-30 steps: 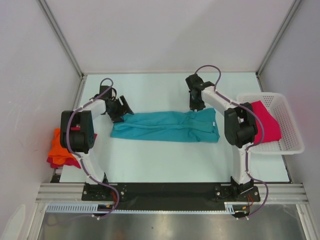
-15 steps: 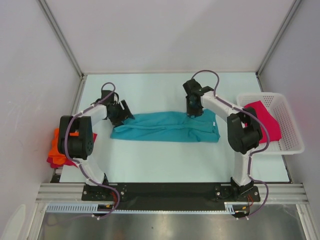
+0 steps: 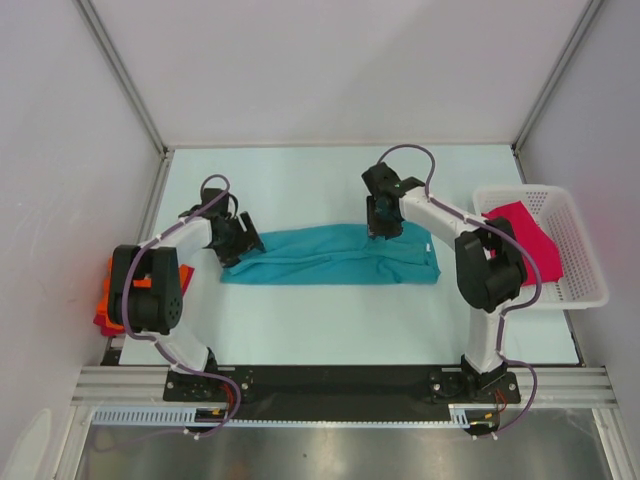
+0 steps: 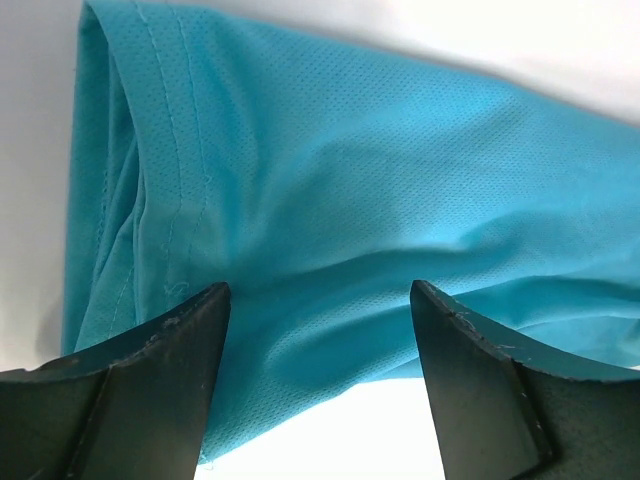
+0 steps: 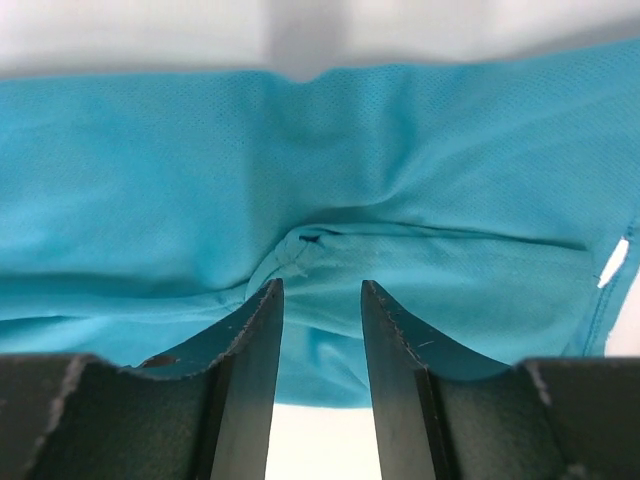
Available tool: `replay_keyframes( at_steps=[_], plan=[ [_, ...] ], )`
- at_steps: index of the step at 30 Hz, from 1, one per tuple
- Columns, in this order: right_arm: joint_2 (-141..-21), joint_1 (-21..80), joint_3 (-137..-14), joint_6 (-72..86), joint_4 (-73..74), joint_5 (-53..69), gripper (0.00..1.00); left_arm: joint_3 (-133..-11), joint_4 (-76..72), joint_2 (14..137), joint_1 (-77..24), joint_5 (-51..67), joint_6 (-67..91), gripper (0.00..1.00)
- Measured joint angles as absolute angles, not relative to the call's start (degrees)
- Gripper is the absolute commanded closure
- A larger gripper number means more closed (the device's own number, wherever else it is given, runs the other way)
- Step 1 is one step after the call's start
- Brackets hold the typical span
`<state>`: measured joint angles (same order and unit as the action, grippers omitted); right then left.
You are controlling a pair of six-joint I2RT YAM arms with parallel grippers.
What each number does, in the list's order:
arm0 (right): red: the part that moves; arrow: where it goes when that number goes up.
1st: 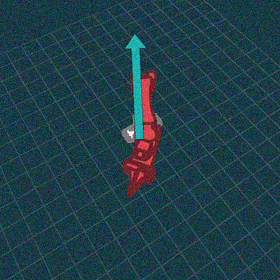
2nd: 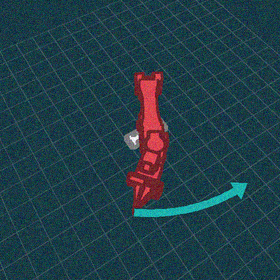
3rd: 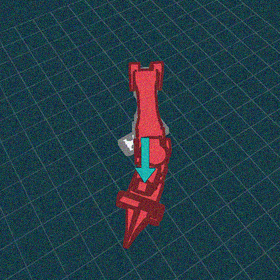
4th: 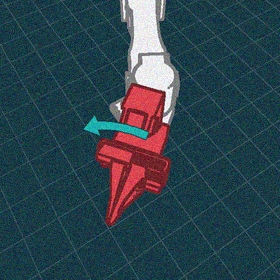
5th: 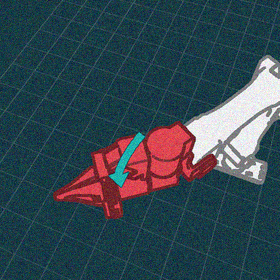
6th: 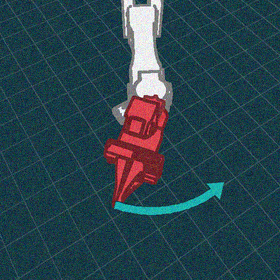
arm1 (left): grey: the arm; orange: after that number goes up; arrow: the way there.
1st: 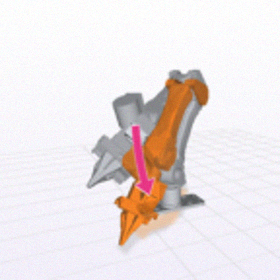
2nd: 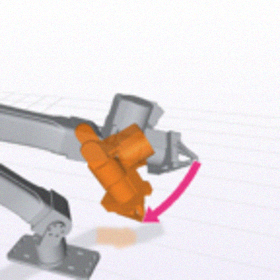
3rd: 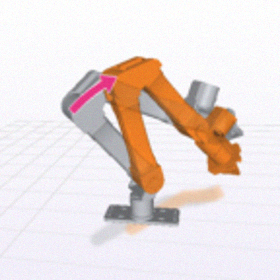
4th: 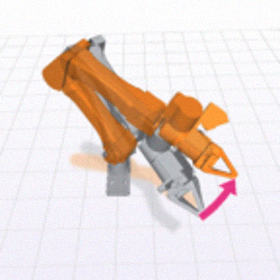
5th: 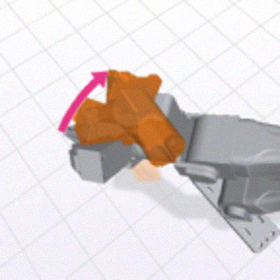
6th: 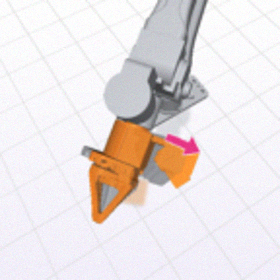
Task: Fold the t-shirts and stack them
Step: Fold the other side of the tshirt into a rectangle
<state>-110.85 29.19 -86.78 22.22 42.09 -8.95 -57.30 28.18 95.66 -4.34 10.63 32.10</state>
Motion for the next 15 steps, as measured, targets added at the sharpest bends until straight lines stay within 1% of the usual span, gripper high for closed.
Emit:
replay_keyframes(
  at_steps=[6,8,9,10,11,15],
  plan=[
    [-113.5,29.2,-86.8,22.2,41.2,-8.5,0.58,-57.3,29.5,95.6,-4.3,10.5,32.1,0.22],
    [-114.3,29.2,-86.8,22.2,41.1,-8.4,0.64,-57.3,29.8,95.6,-4.3,10.4,32.1,0.22],
    [-114.7,29.2,-86.8,22.2,40.9,-8.4,0.7,-57.3,29.8,95.6,-4.3,10.4,32.1,0.22],
    [-114.9,29.2,-86.7,22.1,40.7,-8.2,0.88,-57.3,29.9,95.6,-4.3,10.3,32.1,0.22],
    [-115.0,29.2,-86.5,22.0,40.5,-8.1,0.99,-57.3,30.0,95.6,-4.3,10.3,32.1,0.22],
    [-115.0,29.2,-86.0,22.0,40.0,-8.0,1.0,-57.3,30.2,95.6,-4.3,10.2,32.1,0.22]
  ],
)
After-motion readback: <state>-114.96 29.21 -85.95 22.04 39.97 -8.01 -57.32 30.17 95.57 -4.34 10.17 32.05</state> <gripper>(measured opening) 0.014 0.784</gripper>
